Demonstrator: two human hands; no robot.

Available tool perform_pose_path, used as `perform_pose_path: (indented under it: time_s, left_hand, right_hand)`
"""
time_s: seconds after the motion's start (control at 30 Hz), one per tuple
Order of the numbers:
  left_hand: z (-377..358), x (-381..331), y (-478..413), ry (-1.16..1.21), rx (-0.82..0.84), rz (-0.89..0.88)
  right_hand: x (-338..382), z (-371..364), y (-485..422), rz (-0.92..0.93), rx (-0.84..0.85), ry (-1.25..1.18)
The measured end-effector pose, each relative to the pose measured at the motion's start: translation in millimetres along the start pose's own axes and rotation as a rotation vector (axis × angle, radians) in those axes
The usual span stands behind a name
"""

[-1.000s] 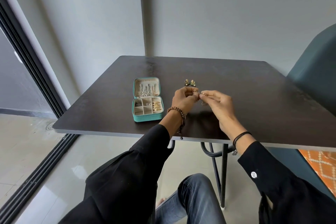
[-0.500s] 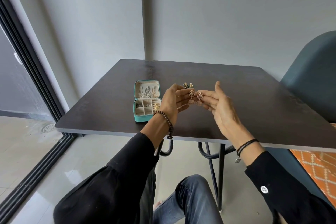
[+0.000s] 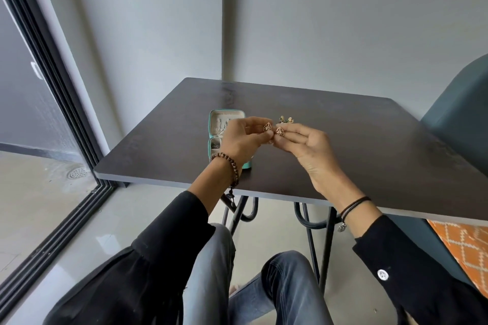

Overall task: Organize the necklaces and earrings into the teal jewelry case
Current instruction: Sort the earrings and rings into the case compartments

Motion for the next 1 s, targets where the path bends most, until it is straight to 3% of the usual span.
perform_pose_path:
  time_s: [0.13,0.43,1.0]
  left_hand:
    - [35.5,7.6,0.9,-0.153,-0.091,-0.051]
    - [99.3,22.9,9.3,-0.212,-0.236,0.021]
    - [101.2,38.8,19.7,-0.35,-0.33,-0.015]
  right_hand:
    - [-2.5,-26.3,-5.9,0.047,-0.004,0.124]
    - [-8.8,-80.1,-15.6,0.126,0.047,0.368]
    - [-19.7,-104.4,-21.6,0.125,0.125,0.604]
Point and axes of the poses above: each hand's wrist, its own y-axis away from the middle knuckle, its own z-axis out of the back of the hand, x = y × z, the point moved 2 cm from there along -y, towards the middle knuckle, and after that the axes turned 2 degrees about y, right-handed, at the moved point
